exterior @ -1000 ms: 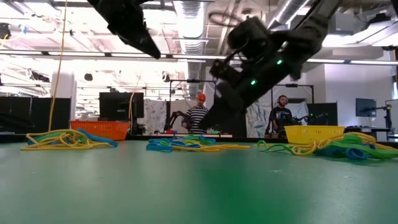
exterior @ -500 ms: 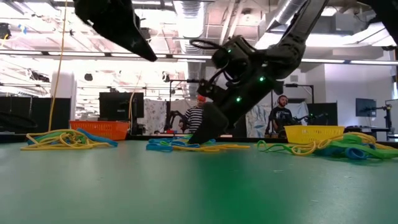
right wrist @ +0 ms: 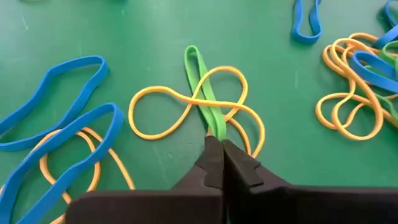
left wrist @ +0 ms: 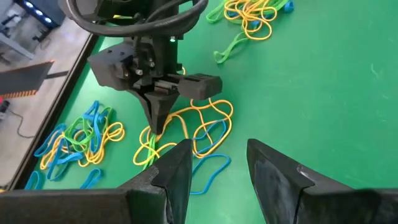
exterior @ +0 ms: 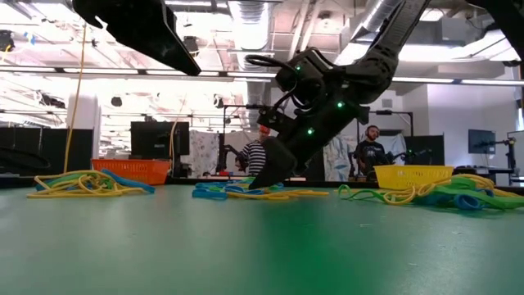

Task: Sort rubber bands into baskets
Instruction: Put the green rubber band into the orange bin, then put the blue rubber band into the red bin

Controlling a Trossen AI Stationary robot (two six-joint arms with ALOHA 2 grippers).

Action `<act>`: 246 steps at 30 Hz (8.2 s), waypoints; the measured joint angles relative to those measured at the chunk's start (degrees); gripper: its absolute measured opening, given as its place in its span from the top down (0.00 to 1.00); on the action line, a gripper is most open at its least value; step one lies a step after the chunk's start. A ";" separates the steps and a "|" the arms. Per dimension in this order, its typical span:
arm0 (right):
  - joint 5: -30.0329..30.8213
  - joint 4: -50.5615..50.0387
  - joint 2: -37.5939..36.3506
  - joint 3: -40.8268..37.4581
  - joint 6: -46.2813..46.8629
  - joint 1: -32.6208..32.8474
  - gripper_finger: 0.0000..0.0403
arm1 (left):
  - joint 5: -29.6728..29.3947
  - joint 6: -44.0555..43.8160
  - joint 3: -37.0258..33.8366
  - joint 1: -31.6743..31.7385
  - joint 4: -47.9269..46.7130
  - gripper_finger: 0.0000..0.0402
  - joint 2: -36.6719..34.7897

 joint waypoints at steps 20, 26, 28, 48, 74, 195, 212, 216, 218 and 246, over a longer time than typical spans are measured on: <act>1.80 -9.28 -10.47 2.49 -3.59 2.09 0.97 | -1.41 -0.55 0.00 -0.72 -1.40 0.64 0.00; 2.41 -14.70 -15.42 2.47 -4.56 3.19 0.97 | -1.51 -0.52 0.00 -0.72 -1.37 0.64 0.00; 3.01 -15.68 -16.81 2.47 -4.88 3.86 0.97 | -1.64 -0.55 0.00 -0.72 -1.37 0.64 0.00; 3.13 -14.80 -24.86 2.45 -10.00 11.01 0.96 | -9.83 0.96 -9.76 3.65 20.95 0.63 0.08; 4.46 -14.54 -25.51 2.45 -10.78 12.29 0.96 | 7.11 2.43 -17.09 14.40 47.56 0.57 0.17; 13.18 -42.71 -25.44 -5.31 9.20 18.67 0.55 | 39.85 10.71 -14.71 49.75 -3.52 0.65 -32.49; 2.69 -20.95 -21.89 -5.29 2.55 20.63 0.55 | 37.89 7.41 -17.16 28.85 10.68 0.65 -21.63; 2.63 -13.13 -18.11 -5.20 0.85 19.41 0.55 | 34.44 6.61 -17.16 24.64 13.43 0.65 -16.96; 2.13 -10.81 -16.06 -4.66 -0.44 18.80 0.55 | 32.58 6.27 -17.16 22.81 14.81 0.65 -14.71; -6.15 -9.16 0.61 9.31 -9.01 11.00 0.64 | 10.82 1.44 -17.20 5.14 22.54 0.65 -7.41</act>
